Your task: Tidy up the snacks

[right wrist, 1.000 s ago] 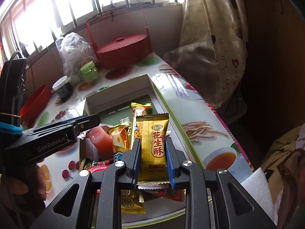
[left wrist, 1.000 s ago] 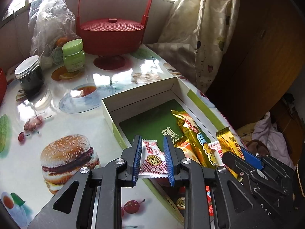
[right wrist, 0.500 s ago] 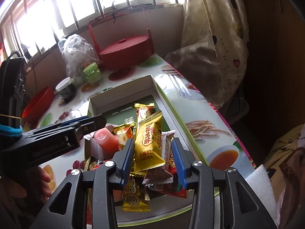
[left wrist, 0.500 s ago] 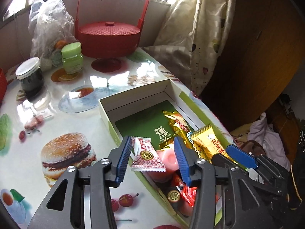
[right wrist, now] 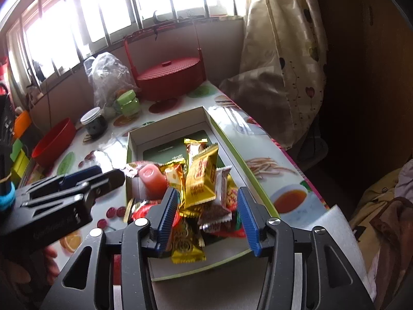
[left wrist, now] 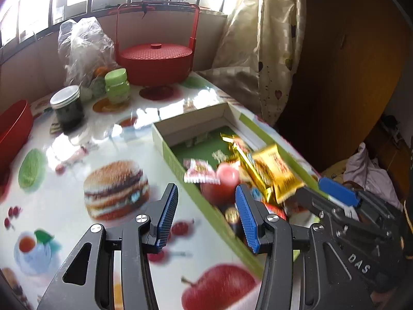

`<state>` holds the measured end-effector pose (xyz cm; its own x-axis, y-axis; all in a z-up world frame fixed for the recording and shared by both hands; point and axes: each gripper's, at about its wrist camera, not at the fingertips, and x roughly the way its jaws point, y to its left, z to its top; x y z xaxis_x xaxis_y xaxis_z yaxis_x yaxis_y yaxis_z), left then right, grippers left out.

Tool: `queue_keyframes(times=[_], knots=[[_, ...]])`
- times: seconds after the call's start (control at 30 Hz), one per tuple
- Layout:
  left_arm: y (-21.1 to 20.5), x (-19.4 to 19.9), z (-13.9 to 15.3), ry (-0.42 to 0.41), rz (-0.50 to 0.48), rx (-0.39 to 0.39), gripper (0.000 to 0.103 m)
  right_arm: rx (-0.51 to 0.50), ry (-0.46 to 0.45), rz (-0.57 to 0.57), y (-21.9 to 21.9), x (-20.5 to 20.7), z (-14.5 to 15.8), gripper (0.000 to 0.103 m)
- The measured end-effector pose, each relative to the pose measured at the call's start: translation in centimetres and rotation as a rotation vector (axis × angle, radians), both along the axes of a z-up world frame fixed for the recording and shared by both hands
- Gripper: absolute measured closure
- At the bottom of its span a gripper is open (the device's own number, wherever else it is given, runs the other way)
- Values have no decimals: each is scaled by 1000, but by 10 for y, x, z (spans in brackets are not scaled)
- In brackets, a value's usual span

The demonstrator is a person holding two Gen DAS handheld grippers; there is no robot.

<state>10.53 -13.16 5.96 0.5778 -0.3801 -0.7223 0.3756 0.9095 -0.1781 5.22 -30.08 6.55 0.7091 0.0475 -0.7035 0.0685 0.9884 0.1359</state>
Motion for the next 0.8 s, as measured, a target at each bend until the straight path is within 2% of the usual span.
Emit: queue_keyframes(times=[0.07,0.2,0.3,0.8], knots=[[2,-13,-1,-15,4,27,55,-10,1,3,3,-6,1,53],[9,-32,-6,-7,7,31,55,-32,2,4,9,-21,3,50],[13,-44,-13,-1,27,79,55,-51,20,3,14,-31,0,48],[12,-81,-50,79,-3,87,55,-92,111,-21,19,-70,-34,45]])
